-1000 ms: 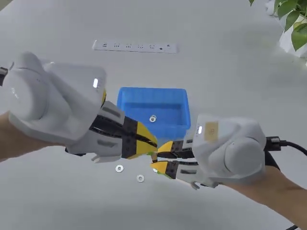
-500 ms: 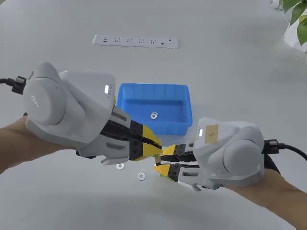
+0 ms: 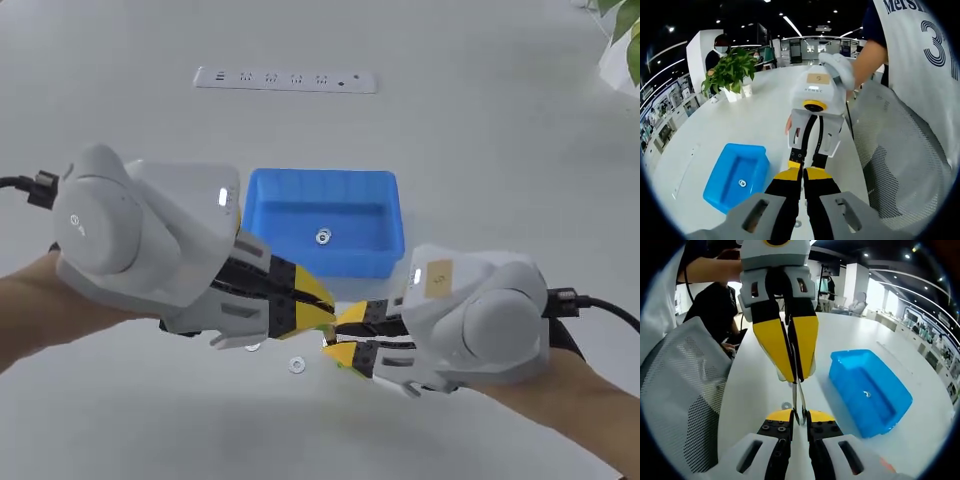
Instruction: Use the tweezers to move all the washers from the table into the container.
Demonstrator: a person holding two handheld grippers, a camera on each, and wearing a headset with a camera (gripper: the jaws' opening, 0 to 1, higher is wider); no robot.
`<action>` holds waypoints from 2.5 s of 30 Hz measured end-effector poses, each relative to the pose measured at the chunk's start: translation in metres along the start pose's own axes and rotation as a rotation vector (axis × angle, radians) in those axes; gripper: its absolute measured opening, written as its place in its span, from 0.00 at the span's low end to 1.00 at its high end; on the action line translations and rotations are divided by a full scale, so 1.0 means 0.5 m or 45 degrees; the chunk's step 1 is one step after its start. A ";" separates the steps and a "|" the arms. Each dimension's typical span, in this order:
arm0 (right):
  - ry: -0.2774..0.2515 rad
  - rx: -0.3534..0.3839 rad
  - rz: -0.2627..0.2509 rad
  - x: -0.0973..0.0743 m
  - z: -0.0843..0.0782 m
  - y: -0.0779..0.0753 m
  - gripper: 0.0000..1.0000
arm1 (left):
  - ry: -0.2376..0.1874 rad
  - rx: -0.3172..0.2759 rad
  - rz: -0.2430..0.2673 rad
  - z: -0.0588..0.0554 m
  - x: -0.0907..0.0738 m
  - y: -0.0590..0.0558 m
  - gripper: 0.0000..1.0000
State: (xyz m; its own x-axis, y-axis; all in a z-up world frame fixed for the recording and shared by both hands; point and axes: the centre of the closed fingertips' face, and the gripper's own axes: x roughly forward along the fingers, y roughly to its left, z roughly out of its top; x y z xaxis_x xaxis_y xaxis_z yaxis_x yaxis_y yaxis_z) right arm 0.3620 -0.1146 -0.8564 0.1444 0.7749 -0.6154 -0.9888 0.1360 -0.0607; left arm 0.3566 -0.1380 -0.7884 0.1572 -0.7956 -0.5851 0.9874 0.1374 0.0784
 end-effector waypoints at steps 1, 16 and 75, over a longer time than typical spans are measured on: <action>0.001 -0.005 0.001 0.001 0.001 0.000 0.11 | -0.001 0.000 0.000 0.000 0.000 0.000 0.05; -0.006 0.015 0.001 0.005 0.001 -0.004 0.11 | 0.004 -0.006 0.006 -0.004 0.000 0.006 0.05; -0.142 -0.137 -0.146 -0.038 0.162 -0.168 0.10 | -0.039 0.209 0.161 0.106 -0.101 0.160 0.06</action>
State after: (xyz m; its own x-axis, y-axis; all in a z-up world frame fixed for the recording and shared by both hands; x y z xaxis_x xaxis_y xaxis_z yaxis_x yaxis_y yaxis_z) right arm 0.4450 -0.0907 -0.7758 0.2535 0.8227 -0.5088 -0.9631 0.1653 -0.2126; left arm 0.4283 -0.1181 -0.7096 0.2784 -0.7959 -0.5376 0.9489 0.1414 0.2821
